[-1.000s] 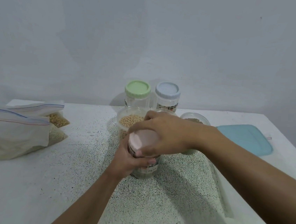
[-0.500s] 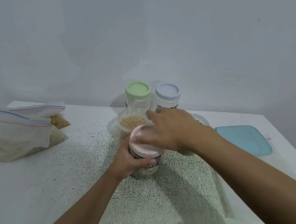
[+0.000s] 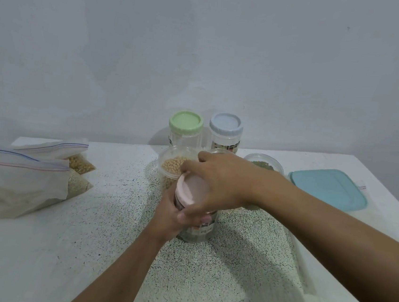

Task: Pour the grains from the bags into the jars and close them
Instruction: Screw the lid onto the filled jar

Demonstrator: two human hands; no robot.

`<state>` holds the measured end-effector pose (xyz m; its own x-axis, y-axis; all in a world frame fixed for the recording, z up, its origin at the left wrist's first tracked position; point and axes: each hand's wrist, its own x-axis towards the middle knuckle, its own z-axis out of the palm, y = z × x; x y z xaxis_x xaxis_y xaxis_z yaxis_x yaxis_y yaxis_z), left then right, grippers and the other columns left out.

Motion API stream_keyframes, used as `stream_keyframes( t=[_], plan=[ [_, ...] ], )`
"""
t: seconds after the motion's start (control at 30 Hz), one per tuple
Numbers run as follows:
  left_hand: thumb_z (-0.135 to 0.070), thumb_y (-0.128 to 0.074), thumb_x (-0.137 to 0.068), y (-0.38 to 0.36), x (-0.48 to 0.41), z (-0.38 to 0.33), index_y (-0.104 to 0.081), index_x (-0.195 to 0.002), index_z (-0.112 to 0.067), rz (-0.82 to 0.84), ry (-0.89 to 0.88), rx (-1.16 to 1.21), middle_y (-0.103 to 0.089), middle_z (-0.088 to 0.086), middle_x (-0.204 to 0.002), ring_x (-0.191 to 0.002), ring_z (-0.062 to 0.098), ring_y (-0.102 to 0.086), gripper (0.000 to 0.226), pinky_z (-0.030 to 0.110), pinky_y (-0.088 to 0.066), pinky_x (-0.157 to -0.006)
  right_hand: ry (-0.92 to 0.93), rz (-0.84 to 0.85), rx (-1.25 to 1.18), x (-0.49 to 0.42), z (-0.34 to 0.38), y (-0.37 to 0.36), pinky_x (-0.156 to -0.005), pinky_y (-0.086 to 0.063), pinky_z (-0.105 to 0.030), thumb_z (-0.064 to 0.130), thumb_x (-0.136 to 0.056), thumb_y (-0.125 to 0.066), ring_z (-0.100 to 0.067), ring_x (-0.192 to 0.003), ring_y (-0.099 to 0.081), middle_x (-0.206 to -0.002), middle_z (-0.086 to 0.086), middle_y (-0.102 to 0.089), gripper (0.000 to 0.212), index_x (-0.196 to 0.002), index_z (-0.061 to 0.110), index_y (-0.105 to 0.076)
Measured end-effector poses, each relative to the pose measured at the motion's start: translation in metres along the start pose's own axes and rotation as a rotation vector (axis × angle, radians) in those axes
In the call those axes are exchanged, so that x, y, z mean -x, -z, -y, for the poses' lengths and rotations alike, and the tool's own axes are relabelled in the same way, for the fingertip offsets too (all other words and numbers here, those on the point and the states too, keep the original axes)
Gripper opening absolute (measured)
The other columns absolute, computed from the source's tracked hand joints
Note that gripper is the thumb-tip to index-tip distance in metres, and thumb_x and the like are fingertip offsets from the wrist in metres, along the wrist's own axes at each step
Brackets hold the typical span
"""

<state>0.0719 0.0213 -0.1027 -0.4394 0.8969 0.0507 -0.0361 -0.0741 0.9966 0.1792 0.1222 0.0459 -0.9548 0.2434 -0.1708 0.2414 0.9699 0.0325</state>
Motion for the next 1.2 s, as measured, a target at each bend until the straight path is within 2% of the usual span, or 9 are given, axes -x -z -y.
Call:
stream_keyframes(
  t=[0.17, 0.27, 0.37, 0.47, 0.7, 0.83, 0.9, 1.03, 1.2],
  plan=[
    [-0.017, -0.092, -0.045, 0.001, 0.001, -0.001, -0.066, -0.115, -0.021, 0.004, -0.006, 0.007, -0.078, 0.001, -0.101, -0.1, 0.021, -0.074, 0.075, 0.03, -0.059, -0.078, -0.1, -0.065, 0.065, -0.009, 0.013, -0.009, -0.084, -0.047, -0.044, 0.086, -0.079, -0.047, -0.031, -0.087, -0.048, -0.099, -0.005, -0.039, 0.086, -0.137, 0.022, -0.038],
    [-0.018, -0.092, -0.042, 0.002, 0.0, 0.0, -0.058, -0.12, -0.019, -0.002, 0.007, 0.017, -0.077, -0.005, -0.102, -0.099, 0.017, -0.074, 0.085, 0.029, -0.059, -0.078, -0.054, -0.064, 0.055, -0.007, 0.012, -0.013, -0.08, -0.041, -0.041, 0.076, -0.088, -0.043, -0.029, -0.091, -0.047, -0.113, -0.009, -0.049, 0.074, -0.14, 0.024, -0.036],
    [-0.02, -0.091, -0.043, 0.001, 0.001, -0.001, -0.052, -0.124, -0.027, -0.007, 0.015, 0.032, -0.075, -0.01, -0.109, -0.105, 0.016, -0.072, 0.09, 0.031, -0.06, -0.082, 0.077, -0.083, 0.023, 0.001, 0.002, -0.018, -0.088, -0.044, -0.042, 0.073, -0.093, -0.042, -0.026, -0.106, -0.047, -0.124, -0.007, -0.047, 0.067, -0.147, 0.034, -0.034],
    [-0.022, -0.086, -0.052, -0.002, 0.002, -0.001, -0.051, -0.127, -0.026, 0.008, -0.025, -0.009, -0.074, -0.009, -0.113, -0.108, 0.015, -0.071, 0.083, 0.031, -0.06, -0.085, 0.171, -0.136, 0.009, 0.009, -0.009, -0.031, -0.095, -0.044, -0.045, 0.075, -0.094, -0.03, -0.023, -0.105, -0.039, -0.129, -0.006, -0.046, 0.068, -0.153, 0.04, -0.029],
    [-0.003, -0.087, -0.047, 0.007, -0.003, 0.014, -0.044, -0.139, -0.017, 0.01, -0.065, -0.047, -0.069, 0.009, -0.119, -0.114, 0.03, -0.067, 0.102, 0.033, -0.058, -0.085, 0.065, -0.214, -0.109, 0.011, 0.001, -0.045, -0.103, -0.037, -0.049, 0.071, -0.099, -0.029, -0.025, -0.112, -0.034, -0.132, -0.009, -0.043, 0.056, -0.146, 0.041, -0.031],
    [0.007, -0.085, -0.065, 0.003, -0.005, 0.011, -0.047, -0.138, -0.006, 0.015, -0.11, -0.158, -0.067, 0.012, -0.123, -0.115, 0.029, -0.067, 0.084, 0.036, -0.057, -0.092, -0.068, -0.189, -0.004, 0.012, 0.02, -0.039, -0.099, -0.038, -0.05, 0.071, -0.099, -0.023, -0.033, -0.117, -0.037, -0.136, -0.016, -0.042, 0.067, -0.151, 0.028, -0.027],
    [-0.005, -0.087, -0.072, 0.0, -0.005, 0.006, -0.052, -0.135, -0.007, -0.004, -0.1, -0.173, -0.068, 0.01, -0.124, -0.115, 0.028, -0.067, 0.072, 0.047, -0.058, -0.093, -0.119, -0.152, 0.087, 0.011, 0.028, -0.031, -0.098, -0.038, -0.05, 0.071, -0.1, -0.019, -0.039, -0.122, -0.04, -0.141, -0.022, -0.04, 0.075, -0.153, 0.019, -0.025],
    [-0.029, -0.089, -0.069, -0.002, -0.004, -0.002, -0.055, -0.135, -0.013, -0.015, -0.096, -0.189, -0.068, 0.01, -0.126, -0.118, 0.031, -0.065, 0.075, 0.059, -0.054, -0.096, -0.166, -0.149, 0.214, 0.01, 0.035, -0.024, -0.097, -0.036, -0.05, 0.067, -0.101, -0.014, -0.037, -0.12, -0.044, -0.141, -0.027, -0.042, 0.08, -0.152, 0.007, -0.027],
    [-0.02, -0.091, -0.056, 0.003, -0.003, 0.004, -0.049, -0.138, -0.018, 0.0, -0.076, -0.177, -0.067, 0.005, -0.127, -0.119, 0.023, -0.065, 0.092, 0.042, -0.057, -0.096, -0.055, -0.143, 0.123, 0.005, 0.02, -0.03, -0.094, -0.042, -0.048, 0.074, -0.096, -0.02, -0.034, -0.112, -0.047, -0.135, -0.02, -0.046, 0.08, -0.149, 0.016, -0.032]
  ],
)
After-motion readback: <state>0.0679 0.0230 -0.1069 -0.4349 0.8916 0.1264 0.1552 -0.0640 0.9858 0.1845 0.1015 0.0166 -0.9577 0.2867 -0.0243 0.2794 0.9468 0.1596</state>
